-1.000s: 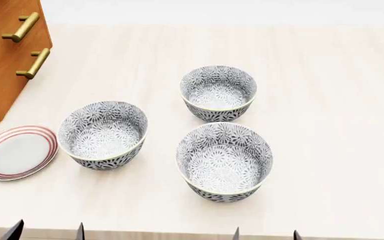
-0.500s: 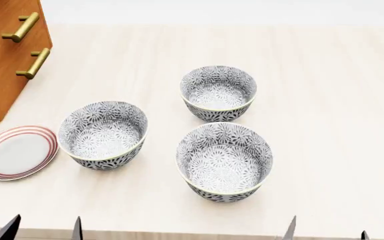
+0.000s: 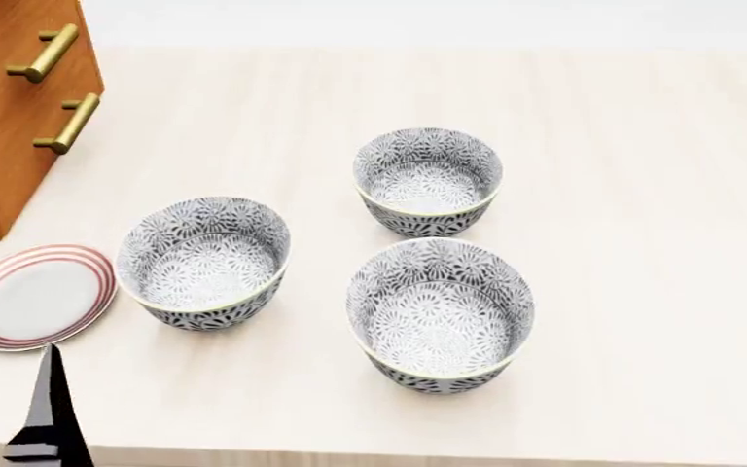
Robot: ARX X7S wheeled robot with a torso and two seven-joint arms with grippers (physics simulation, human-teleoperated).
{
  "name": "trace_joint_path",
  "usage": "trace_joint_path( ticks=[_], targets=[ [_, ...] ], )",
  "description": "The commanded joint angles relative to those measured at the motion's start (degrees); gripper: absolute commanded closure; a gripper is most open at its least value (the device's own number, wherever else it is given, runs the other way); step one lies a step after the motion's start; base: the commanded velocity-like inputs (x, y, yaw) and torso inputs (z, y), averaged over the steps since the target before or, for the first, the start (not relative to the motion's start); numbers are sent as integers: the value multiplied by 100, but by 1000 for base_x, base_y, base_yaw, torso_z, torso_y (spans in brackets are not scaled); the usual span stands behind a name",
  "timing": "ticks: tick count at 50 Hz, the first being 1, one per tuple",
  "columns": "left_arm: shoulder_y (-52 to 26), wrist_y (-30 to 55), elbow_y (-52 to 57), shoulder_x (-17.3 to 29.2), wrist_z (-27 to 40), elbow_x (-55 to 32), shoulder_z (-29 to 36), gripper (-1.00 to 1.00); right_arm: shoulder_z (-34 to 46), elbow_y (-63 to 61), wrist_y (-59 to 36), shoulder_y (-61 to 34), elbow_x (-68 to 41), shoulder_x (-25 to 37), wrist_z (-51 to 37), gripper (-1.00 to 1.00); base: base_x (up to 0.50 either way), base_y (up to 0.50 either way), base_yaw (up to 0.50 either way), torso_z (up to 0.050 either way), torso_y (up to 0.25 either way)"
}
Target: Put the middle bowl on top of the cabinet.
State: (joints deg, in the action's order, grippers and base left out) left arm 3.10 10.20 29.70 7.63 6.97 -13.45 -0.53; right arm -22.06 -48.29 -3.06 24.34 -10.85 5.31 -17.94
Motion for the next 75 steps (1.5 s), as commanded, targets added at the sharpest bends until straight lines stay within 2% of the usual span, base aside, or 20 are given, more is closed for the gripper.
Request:
trace_joint_path(
  ticks=[1, 10, 14, 29, 44, 47, 49, 54, 64, 75],
  targets=[
    [261, 293, 1208, 108, 288, -381, -297, -100, -290, -438, 126, 432, 91, 96, -166, -100, 0, 500, 0, 0, 0],
    [135, 198, 840, 142, 280, -238, -118, -100, -306, -411, 238, 446, -11, 117, -259, -100, 0, 347, 0, 0, 0],
    [39, 215, 695, 163, 291, -288, -135, -100, -204, -429, 91, 382, 277, 151, -364, -100, 0, 134, 0, 0, 0],
    [54, 251, 756, 250, 364, -380, -108, -100, -85, -394, 157, 359, 261, 217, -468, -100, 0, 495, 0, 0, 0],
    [27, 288, 778, 318, 425, -408, -10, -100, -42, -460, 108, 405, 468, 280, -633, -100, 0, 43, 0, 0, 0],
    [-259, 619, 1004, 328, 548, -597, -36, -100, -49, -441, 137, 412, 541, 260, -697, -100, 0, 497, 0, 0, 0],
    [-334, 656, 960, 363, 572, -353, 169, -100, -53, -469, 114, 446, 568, 265, -716, -100, 0, 0, 0, 0, 0],
    [-514, 856, 1104, 350, 757, -320, 159, -100, -105, -571, 86, 590, 591, 279, -744, -100, 0, 0, 0, 0, 0],
    [-380, 906, 1254, 362, 815, -397, 211, -100, -234, -605, 54, 708, 329, 402, -699, -100, 4, 0, 0, 0, 0],
    [-442, 810, 1024, 408, 784, -363, 307, -100, -279, -636, 163, 780, 307, 383, -778, -100, 364, 0, 0, 0, 0]
  ],
)
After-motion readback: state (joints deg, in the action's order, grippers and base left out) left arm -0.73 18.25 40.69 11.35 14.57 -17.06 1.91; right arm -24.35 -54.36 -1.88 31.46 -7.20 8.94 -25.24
